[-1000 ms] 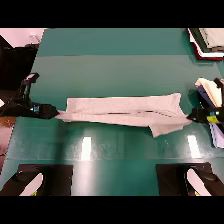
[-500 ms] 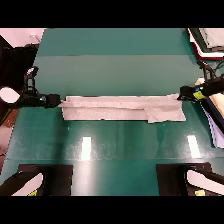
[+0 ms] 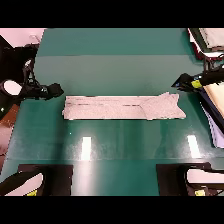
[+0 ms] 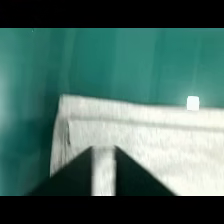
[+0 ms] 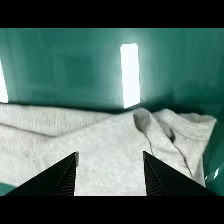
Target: Fold the shirts.
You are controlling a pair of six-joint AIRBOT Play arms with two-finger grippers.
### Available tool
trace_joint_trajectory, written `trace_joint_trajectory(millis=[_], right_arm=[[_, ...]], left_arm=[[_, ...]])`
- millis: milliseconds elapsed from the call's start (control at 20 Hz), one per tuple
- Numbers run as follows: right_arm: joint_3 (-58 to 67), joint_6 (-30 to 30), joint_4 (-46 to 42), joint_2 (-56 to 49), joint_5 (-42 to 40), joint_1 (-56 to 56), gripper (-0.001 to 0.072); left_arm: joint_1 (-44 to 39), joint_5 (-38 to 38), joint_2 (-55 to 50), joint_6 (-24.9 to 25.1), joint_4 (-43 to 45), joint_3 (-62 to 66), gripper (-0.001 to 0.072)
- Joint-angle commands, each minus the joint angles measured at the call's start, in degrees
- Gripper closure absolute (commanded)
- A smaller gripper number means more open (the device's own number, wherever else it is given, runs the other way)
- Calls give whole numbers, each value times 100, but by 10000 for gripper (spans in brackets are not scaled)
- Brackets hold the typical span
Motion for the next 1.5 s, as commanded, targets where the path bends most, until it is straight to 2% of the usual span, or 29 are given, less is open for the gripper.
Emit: trace_joint_trajectory(millis=[0, 50, 100, 150, 300, 500, 600, 700, 750, 850, 900, 950, 1000, 1050, 1100, 1150, 1200, 1350, 1450], right_arm=[[-26, -636, 173, -83, 852, -573, 224], [-175, -726, 177, -85, 850, -752, 165], [-376, -828, 181, -85, 804, -929, 42], [-592, -922, 195, -87, 717, -1095, 13], [-1058, -1344, 243, -264, 579, -1370, 18], [-1091, -1668, 378, -739, 551, -1360, 65], [-1091, -1808, 769, -942, 538, -1357, 118], [-1091, -1915, 1154, -1095, 555, -1305, 120], [-1091, -1915, 1200, -1141, 553, -1241, 153], [-1091, -1921, 1200, -1211, 573, -1032, 158], [-1091, -1961, 1204, -1226, 575, -911, 187], [-1091, -2022, 1213, -1226, 575, -820, 287], [-1091, -2061, 1228, -1226, 568, -748, 344], [-1091, -2083, 1231, -1222, 577, -704, 490], [-1091, -2170, 1237, -1213, 610, -680, 604], [-1091, -2170, 1237, -1167, 625, -686, 665], [-1091, -2168, 1239, -1078, 625, -686, 698], [-979, -2092, 1287, -549, 708, -649, 699], [-664, -1759, 1287, -168, 931, -479, 700]], left_arm=[[-2, -1115, -26, 227, -85, 146, 686], [-2, -1274, -28, 350, -92, 146, 686], [-2, -1408, -28, 352, -129, 144, 685], [-2, -1495, -28, 352, -157, 144, 685], [-2, -1534, -28, 350, -321, 144, 685], [-72, -1550, -28, 352, -592, 144, 685], [-282, -1499, -28, 352, -586, 140, 686], [-568, -1360, -33, 350, -588, 138, 686], [-704, -1250, -33, 350, -588, 138, 685], [-942, -1069, -33, 348, -590, 138, 685], [-1029, -1051, -33, 348, -590, 138, 686], [-1121, -1047, -33, 345, -592, 138, 686], [-1200, -1045, -33, 339, -590, 138, 686], [-1285, -1032, -33, 313, -592, 140, 686], [-1381, -966, -33, 275, -597, 140, 686], [-1510, -807, -33, 192, -595, 140, 686], [-1639, -623, -33, 153, -595, 142, 687], [-2072, -378, -358, 153, -599, 435, 687], [-2378, -391, -914, 157, -603, 898, 687]])
